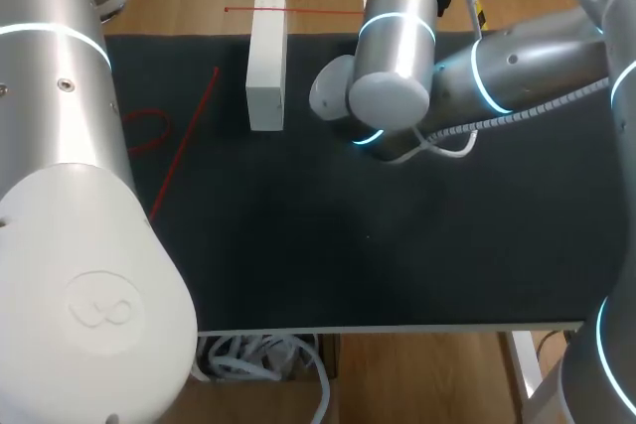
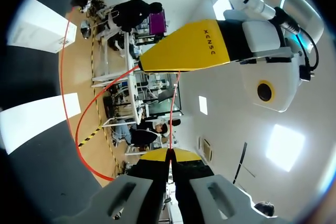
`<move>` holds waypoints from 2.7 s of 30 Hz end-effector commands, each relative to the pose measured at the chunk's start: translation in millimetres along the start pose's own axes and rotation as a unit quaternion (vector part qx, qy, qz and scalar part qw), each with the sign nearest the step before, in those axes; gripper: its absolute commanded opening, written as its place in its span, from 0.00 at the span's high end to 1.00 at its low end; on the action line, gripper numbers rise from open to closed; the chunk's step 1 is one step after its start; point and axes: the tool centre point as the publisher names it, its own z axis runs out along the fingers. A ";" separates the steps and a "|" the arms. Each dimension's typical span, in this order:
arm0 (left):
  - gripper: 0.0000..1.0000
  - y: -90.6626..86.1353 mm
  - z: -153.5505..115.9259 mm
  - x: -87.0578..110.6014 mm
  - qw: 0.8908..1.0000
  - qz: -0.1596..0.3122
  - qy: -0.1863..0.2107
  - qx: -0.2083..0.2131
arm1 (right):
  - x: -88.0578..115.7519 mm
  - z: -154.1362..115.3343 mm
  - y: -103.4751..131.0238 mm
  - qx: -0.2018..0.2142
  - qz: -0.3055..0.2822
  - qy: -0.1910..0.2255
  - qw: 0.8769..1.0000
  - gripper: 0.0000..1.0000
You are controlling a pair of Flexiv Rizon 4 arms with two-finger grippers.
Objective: Grab the tape and strap the tape.
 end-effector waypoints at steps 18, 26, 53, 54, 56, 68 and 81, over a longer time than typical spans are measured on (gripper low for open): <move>1.00 -2.9 -2.6 -3.2 1.000 0.000 0.004 -0.005 | -3.0 -2.3 -4.7 -0.007 -0.016 -0.001 1.000 1.00; 1.00 -2.9 -2.6 -3.2 1.000 0.000 0.004 -0.005 | 1.2 -4.6 1.1 -0.008 -0.018 0.000 1.000 1.00; 1.00 -2.9 -2.6 -3.2 1.000 0.000 0.004 -0.005 | 0.8 -4.7 7.2 -0.008 -0.013 -0.007 1.000 1.00; 1.00 -2.9 -2.6 -3.2 1.000 0.000 0.004 -0.005 | 0.1 -4.8 7.3 -0.007 -0.012 -0.008 1.000 1.00; 1.00 -2.9 -2.6 -3.2 1.000 0.000 0.004 -0.005 | -0.9 -5.5 7.5 -0.007 -0.011 -0.010 1.000 1.00; 1.00 -2.9 -2.6 -3.2 1.000 0.000 0.004 -0.005 | -3.5 -8.5 5.4 0.008 -0.011 -0.028 1.000 1.00; 1.00 -2.9 -2.6 -3.2 1.000 0.000 0.004 -0.005 | -2.8 -9.9 -0.7 0.016 -0.028 -0.034 0.999 1.00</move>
